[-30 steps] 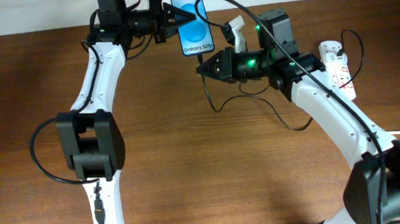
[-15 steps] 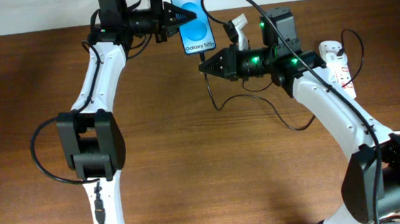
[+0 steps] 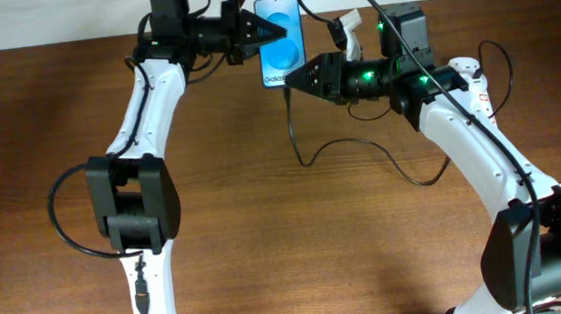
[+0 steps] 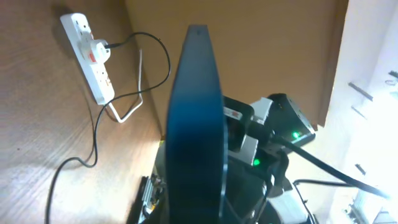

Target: Plug charger to phone and switch on socket

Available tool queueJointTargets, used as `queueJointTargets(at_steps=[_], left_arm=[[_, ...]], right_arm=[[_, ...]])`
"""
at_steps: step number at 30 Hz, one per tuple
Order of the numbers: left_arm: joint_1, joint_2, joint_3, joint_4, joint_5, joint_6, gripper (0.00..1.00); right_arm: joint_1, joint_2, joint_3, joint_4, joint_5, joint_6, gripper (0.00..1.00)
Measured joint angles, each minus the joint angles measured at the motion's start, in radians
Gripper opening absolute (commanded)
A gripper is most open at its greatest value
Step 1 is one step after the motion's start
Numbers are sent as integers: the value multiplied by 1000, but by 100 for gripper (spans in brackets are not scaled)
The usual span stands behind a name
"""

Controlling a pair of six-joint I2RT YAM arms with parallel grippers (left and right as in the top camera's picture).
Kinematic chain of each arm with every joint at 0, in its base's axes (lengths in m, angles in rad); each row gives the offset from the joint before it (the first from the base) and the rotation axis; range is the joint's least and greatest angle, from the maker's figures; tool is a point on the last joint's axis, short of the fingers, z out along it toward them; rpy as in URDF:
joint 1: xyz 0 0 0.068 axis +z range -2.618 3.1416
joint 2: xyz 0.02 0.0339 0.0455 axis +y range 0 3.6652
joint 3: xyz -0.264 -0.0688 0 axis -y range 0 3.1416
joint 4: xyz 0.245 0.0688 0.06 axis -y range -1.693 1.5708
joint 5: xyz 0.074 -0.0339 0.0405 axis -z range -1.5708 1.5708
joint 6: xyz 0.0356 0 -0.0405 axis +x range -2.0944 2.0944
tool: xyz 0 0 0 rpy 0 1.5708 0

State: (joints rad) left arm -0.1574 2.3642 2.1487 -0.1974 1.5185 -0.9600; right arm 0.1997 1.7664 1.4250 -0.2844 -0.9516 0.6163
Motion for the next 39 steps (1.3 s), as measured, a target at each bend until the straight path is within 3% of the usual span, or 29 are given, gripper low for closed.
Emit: queueJointTargets(at_steps=[6,11,16,20,29,34,39], left_arm=[[98,0,-11,-2,20,127,0],[109,0,-143,-7,19,250,0],[104,0,-180,4,-13,285,0],[103,0,-181,-48,-130,293,0],[93,0,-184,-354,-445,397,0],[50,2,-87,-779,-661,600,0],[23,2,26,-998,-835,809,0]], right_arm=[[-5,0,0,-19,-2,-24,60],[-51,0,2,-126,0,-93,72],[-56,2,4,-270,65,-168,86],[-56,2,5,-357,152,-219,96],[-56,6,85,-614,389,-293,99],[-56,6,183,-730,499,-332,98],[-56,6,185,-762,526,-340,98]])
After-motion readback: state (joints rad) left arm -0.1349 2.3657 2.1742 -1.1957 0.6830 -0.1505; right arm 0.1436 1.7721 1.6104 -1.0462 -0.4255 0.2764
